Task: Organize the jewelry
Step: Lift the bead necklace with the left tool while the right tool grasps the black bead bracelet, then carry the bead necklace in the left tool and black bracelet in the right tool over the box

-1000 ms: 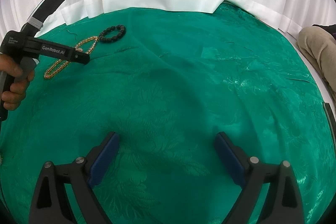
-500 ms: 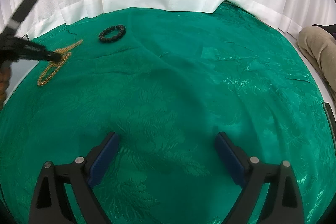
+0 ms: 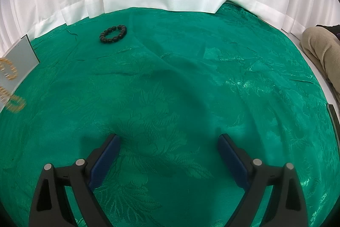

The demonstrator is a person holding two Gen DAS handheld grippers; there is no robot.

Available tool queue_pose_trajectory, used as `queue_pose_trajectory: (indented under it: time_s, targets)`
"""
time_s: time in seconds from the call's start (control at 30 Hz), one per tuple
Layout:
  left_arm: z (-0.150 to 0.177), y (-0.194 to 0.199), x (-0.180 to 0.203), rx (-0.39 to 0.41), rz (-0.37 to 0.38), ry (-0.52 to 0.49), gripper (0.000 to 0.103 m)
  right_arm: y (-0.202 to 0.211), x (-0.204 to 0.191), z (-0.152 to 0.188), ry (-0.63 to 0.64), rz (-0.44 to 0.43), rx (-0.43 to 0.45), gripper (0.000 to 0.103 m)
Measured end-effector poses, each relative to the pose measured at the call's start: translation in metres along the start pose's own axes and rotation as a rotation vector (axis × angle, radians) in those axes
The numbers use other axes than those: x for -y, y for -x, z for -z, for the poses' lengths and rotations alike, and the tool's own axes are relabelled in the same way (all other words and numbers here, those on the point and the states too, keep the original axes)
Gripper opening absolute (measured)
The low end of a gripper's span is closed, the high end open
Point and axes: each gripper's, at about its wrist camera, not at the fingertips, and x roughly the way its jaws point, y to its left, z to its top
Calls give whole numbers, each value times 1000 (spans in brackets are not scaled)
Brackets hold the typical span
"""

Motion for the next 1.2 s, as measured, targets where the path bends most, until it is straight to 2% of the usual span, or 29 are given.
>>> queue_pose_trajectory:
  time_s: [0.1, 0.17, 0.2, 0.27, 0.33, 0.4, 0.43, 0.47, 0.5, 0.53, 0.57, 0.67, 0.73, 0.8, 0.83, 0.87, 1.03, 1.2]
  targets:
    - [12, 11, -8, 10, -12, 11, 5, 0, 0, -2, 1, 2, -20, 96]
    - [20, 14, -12, 13, -24, 13, 5, 0, -3, -11, 4, 0, -122, 95]
    - [24, 16, -13, 16, -33, 8, 5, 3, -7, -19, 6, -31, -157, 95]
    - [33, 16, -16, 19, -48, 2, 5, 20, -20, -43, 30, -102, -109, 95]
    - [39, 16, -19, 18, -43, 13, 5, 30, -42, -77, 94, -113, -34, 95]
    - [42, 18, -22, 17, -36, 29, 5, 21, -66, -110, 161, -145, 6, 94]
    - [45, 19, -24, 16, -35, 34, 5, 12, -77, -124, 177, -162, 10, 91]
    - [47, 20, -24, 18, -37, 35, 5, -1, -88, -138, 193, -182, 10, 75]
    - [50, 22, -25, 21, -41, 34, 5, -16, -100, -150, 218, -196, 2, 66]
    - [52, 24, -24, 23, -43, 32, 5, -33, -113, -160, 247, -190, -16, 60]
    - [54, 26, -24, 23, -44, 30, 5, -55, -128, -169, 283, -168, -42, 60]
    - [60, 30, -27, 17, -48, 33, 5, -94, -150, -176, 324, -92, -78, 60]
    - [62, 30, -29, 11, -55, 33, 5, -111, -159, -175, 336, -72, -101, 60]
    - [65, 28, -32, 2, -61, 36, 5, -115, -157, -174, 298, -94, -110, 45]
    - [66, 27, -34, -4, -60, 41, 5, -117, -153, -175, 264, -110, -128, 19]
    - [67, 25, -35, -7, -59, 44, 5, -116, -148, -175, 226, -117, -138, 12]
    - [72, 24, -34, -14, -54, 51, 5, -96, -121, -174, 114, -187, -136, 12]
    - [75, 34, -32, -9, -47, 43, 5, -54, -90, -167, 5, -358, -100, 12]
